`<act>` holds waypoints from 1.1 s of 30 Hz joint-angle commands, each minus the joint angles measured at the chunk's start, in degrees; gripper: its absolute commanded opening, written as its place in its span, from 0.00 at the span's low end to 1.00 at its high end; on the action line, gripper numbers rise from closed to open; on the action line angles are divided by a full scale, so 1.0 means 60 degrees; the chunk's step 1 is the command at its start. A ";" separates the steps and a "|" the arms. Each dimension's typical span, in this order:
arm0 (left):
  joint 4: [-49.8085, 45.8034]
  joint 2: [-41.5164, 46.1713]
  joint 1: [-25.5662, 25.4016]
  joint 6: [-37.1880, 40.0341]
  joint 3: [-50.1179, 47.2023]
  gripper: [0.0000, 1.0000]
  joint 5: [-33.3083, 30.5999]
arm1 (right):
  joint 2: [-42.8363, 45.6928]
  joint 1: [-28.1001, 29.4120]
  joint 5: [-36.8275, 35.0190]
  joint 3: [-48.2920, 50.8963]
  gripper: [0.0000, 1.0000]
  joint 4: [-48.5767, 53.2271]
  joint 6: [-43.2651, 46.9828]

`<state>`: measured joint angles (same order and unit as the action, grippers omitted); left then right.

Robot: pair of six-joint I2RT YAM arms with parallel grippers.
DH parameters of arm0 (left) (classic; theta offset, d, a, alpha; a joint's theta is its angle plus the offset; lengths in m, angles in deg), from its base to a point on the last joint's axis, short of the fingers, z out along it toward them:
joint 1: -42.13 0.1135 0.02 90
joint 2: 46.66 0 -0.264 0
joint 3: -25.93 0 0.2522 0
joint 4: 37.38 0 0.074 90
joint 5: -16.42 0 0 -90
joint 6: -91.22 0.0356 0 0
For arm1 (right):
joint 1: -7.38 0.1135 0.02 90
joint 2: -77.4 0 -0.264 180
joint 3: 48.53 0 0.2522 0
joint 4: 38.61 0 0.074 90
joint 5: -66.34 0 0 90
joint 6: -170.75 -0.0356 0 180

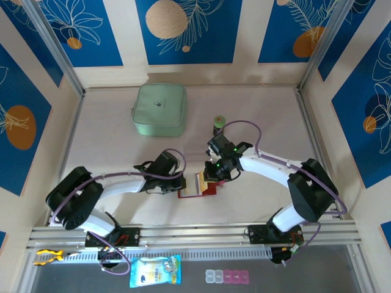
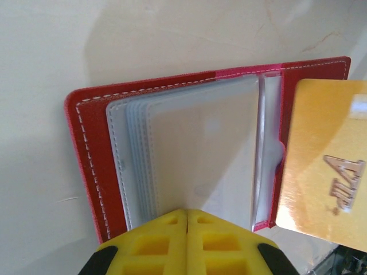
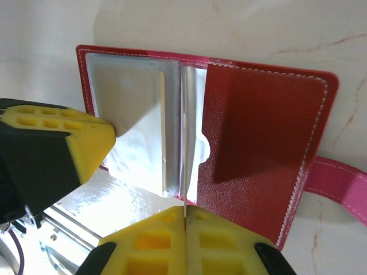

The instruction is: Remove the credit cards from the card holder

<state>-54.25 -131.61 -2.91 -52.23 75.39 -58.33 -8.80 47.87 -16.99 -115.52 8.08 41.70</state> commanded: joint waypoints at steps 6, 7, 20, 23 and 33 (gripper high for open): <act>-0.0931 0.0030 -0.0056 0.0247 0.0020 0.02 -0.0388 | 0.0628 0.0045 -0.0349 -0.0131 0.01 0.0569 0.0381; -0.0902 0.0037 -0.0056 0.0240 0.0011 0.02 -0.0371 | 0.0637 0.0033 -0.0405 -0.0225 0.00 0.0664 0.0560; -0.1301 0.1039 -0.0050 0.0341 0.0173 0.08 -0.0632 | 0.0127 -0.0051 -0.0286 -0.1639 0.00 0.1270 0.6221; -0.1505 0.1301 -0.0028 0.0379 0.0160 0.09 -0.0759 | -0.0218 -0.0159 -0.0468 -0.2315 0.00 0.1781 0.7983; -0.1915 0.2350 0.0137 0.0310 -0.0246 0.10 -0.1108 | -0.2019 -0.0933 -0.0566 -0.5215 0.00 0.3280 1.2339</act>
<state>-63.24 -119.57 -2.58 -50.75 75.09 -63.32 -18.89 43.65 -21.36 -142.25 22.79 105.17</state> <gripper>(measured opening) 0.094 0.063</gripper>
